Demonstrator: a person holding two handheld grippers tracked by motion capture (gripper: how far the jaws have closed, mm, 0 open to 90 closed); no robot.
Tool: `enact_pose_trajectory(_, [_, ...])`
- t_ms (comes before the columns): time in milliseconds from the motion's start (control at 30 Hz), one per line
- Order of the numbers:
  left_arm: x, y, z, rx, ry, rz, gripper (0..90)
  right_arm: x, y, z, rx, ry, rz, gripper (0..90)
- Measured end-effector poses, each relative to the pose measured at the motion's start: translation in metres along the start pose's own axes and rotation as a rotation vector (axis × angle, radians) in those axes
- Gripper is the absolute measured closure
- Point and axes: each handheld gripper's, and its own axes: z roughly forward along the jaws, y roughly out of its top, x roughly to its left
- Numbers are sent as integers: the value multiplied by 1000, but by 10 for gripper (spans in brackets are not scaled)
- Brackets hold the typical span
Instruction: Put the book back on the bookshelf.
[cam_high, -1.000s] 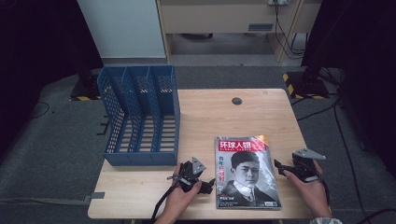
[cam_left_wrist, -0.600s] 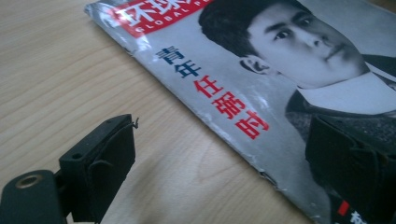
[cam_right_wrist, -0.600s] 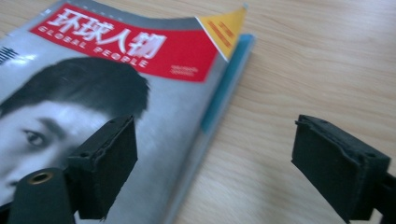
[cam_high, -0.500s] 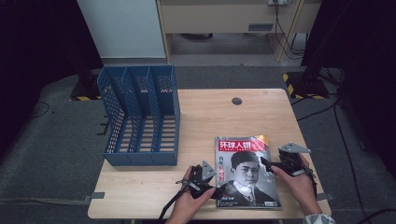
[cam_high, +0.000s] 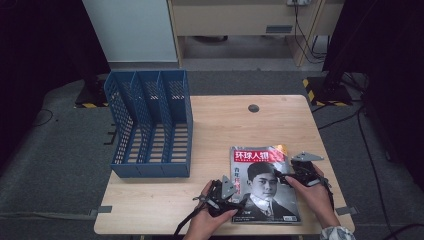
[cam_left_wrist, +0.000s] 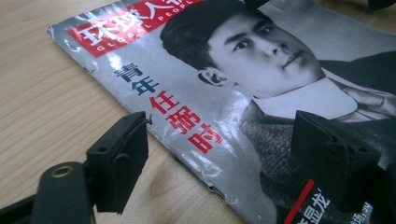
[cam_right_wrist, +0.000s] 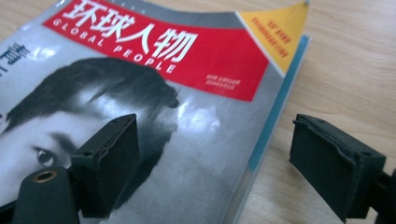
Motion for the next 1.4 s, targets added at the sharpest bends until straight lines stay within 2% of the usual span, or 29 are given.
enact_pose_trajectory(100, [-1,-1,2,2,0,1,200,2,-1,2,16,3,-5,165])
enact_pose_trajectory(367, [-4,-6,10,57,-34,13,236,2,-2,3,5,20,-2,183])
enact_pose_trajectory(400, [-4,-8,11,53,-34,-8,230,1,-2,3,3,20,-3,185])
enact_pose_trajectory(500, [-1,-8,12,59,-48,-28,226,1,-2,2,1,17,-2,205])
enact_pose_trajectory(900, [-1,-8,12,58,-46,-25,225,3,0,-6,-40,6,-3,294])
enact_pose_trajectory(1133, [-1,-8,12,58,-45,-25,225,7,2,-17,-81,9,-12,363])
enact_pose_trajectory(1233, [-2,-8,12,58,-44,-25,225,9,3,-19,-88,18,-10,378])
enact_pose_trajectory(1267, [-2,-8,12,58,-44,-25,225,11,3,-22,-95,40,-12,402])
enact_pose_trajectory(1400, [-2,-8,12,58,-44,-25,225,17,5,-23,-100,48,-30,403])
